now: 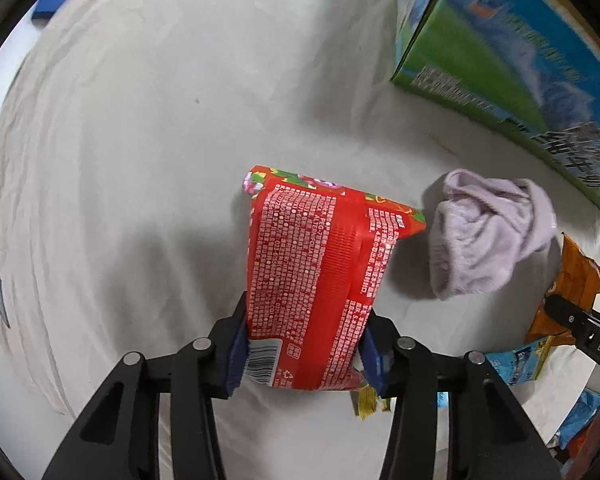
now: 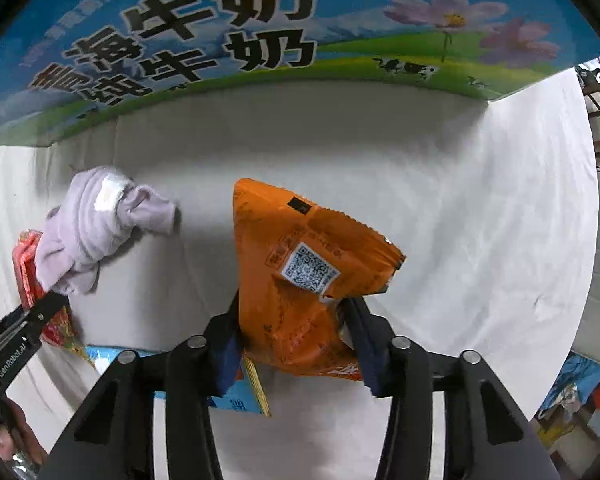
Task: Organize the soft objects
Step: 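Carry the red wrapper with left tool while right tool carries the orange bag into the box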
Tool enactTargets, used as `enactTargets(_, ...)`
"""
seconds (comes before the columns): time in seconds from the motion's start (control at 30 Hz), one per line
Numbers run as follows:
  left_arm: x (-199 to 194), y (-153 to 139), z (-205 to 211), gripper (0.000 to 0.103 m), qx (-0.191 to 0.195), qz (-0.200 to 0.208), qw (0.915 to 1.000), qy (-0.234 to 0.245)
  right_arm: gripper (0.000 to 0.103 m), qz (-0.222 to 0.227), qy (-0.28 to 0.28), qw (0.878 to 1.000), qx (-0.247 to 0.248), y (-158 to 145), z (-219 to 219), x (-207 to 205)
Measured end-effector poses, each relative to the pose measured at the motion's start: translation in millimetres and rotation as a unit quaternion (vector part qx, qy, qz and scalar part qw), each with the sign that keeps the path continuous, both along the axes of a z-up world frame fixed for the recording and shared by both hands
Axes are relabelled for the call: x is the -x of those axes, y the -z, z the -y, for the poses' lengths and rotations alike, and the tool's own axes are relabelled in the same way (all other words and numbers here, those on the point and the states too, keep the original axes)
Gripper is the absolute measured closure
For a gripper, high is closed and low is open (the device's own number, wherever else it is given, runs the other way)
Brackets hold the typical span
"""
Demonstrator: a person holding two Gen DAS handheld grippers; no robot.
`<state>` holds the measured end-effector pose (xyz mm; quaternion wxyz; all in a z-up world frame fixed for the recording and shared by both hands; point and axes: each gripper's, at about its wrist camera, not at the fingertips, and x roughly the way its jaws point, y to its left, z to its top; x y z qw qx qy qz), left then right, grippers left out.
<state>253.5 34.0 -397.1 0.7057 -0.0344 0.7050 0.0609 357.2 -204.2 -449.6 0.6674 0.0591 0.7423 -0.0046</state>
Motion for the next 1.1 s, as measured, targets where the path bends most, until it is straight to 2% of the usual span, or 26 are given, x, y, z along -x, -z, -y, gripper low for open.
enactTargets(0.27,23.9,-63.1,12.3,0.059,0.017,0.04,0.999,0.005,0.057,0.025,-0.006,0.999,-0.033,-51.4,6.5,3.2)
enactTargets(0.53,39.5,-125.8,54.9,0.059,0.055,0.075,0.9947,0.045,0.057,0.062,-0.02,0.995,-0.078,-126.5,9.8,16.7)
enactTargets(0.67,29.8,-155.8,70.4,0.059,0.071,0.097,0.9906,0.065,0.057,0.085,-0.022,0.992,-0.095,-163.2,15.4,33.9)
enactTargets(0.73,18.4,-173.8,78.1,0.059,0.085,0.107,0.9879,0.073,0.057,0.097,-0.018,0.99,-0.106,-180.7,20.7,31.7)
enactTargets(0.9,-17.5,-194.0,100.7,0.059,0.105,0.129,0.9818,0.091,0.057,0.133,-0.009,0.984,-0.118,-222.6,33.9,9.3)
enactTargets(1.1,-88.5,-196.5,108.6,0.059,0.113,0.131,0.9804,0.095,0.057,0.149,0.005,0.985,-0.093,-220.3,51.4,-58.3)
